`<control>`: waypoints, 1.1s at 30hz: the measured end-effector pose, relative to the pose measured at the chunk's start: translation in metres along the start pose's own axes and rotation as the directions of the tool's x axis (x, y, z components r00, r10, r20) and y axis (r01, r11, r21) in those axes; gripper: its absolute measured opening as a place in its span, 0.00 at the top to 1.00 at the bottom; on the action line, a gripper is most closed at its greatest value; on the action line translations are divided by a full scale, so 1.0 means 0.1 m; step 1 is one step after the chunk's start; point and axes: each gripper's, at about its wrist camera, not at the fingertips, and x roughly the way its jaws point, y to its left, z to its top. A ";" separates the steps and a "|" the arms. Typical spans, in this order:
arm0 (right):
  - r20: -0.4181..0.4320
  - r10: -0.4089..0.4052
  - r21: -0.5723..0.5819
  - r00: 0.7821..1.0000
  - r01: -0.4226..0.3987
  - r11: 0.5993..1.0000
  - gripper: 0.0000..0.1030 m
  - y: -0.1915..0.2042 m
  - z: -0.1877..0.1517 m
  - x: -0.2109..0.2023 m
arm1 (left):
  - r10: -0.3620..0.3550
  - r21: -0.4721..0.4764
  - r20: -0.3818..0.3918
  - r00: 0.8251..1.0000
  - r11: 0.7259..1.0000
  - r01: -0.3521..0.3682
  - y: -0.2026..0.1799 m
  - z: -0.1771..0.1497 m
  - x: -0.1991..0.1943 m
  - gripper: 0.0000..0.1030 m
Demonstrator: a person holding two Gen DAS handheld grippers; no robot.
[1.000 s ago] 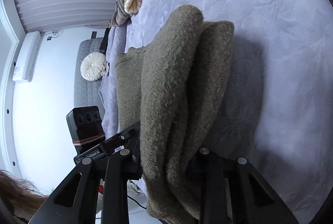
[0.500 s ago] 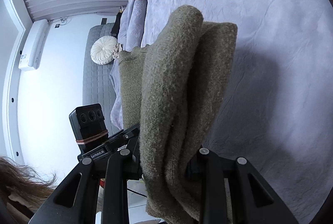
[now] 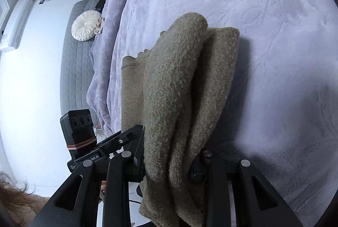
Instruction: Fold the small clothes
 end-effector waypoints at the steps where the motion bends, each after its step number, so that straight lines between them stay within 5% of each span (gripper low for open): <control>1: -0.002 -0.021 -0.001 1.000 0.021 1.000 0.64 -0.01 -0.01 -0.01 | 0.006 0.002 0.002 1.000 1.000 -0.006 0.01 -0.01 -0.01 0.39; 8: 0.024 -0.185 0.003 0.983 0.185 0.983 0.50 -0.05 -0.15 -0.26 | 0.102 0.041 0.037 0.994 0.994 -0.103 -0.05 0.01 -0.11 0.29; 14: 0.109 -0.289 0.006 0.951 0.291 0.957 0.50 -0.01 -0.30 -0.66 | 0.189 -0.009 0.136 0.973 0.982 -0.190 0.10 0.03 -0.45 0.29; 19: 0.168 -0.211 0.026 0.963 0.210 0.977 0.52 0.05 -0.35 -0.87 | 0.215 0.003 0.154 0.964 0.976 -0.218 0.13 0.11 -0.54 0.29; 21: 0.133 -0.191 0.047 0.973 0.186 0.981 0.60 0.00 -0.29 -0.77 | 0.239 0.029 0.142 0.961 0.969 -0.245 0.07 0.13 -0.47 0.29; 22: 0.115 -0.211 0.041 0.971 0.207 0.977 0.85 0.00 -0.27 -0.71 | 0.256 0.042 0.134 0.957 0.964 -0.263 0.04 0.13 -0.43 0.29; 23: 0.097 -0.236 0.020 0.967 0.235 0.972 0.85 0.04 -0.25 -0.66 | 0.268 0.051 0.132 0.955 0.960 -0.276 0.02 0.12 -0.41 0.29; 26: 0.117 -0.367 -0.120 0.923 0.380 0.917 0.85 0.29 -0.28 -0.66 | 0.291 0.080 0.140 0.947 0.949 -0.303 -0.02 0.08 -0.34 0.29; 30: 0.107 -0.546 -0.212 0.831 0.556 0.804 0.85 0.21 -0.31 -0.42 | 0.302 0.096 0.103 0.948 0.945 -0.312 0.05 0.00 -0.09 0.29; 33: 0.114 -0.551 -0.206 0.826 0.563 0.801 0.84 0.02 -0.32 -0.37 | 0.292 0.080 0.097 0.951 0.951 -0.300 0.05 0.02 -0.07 0.29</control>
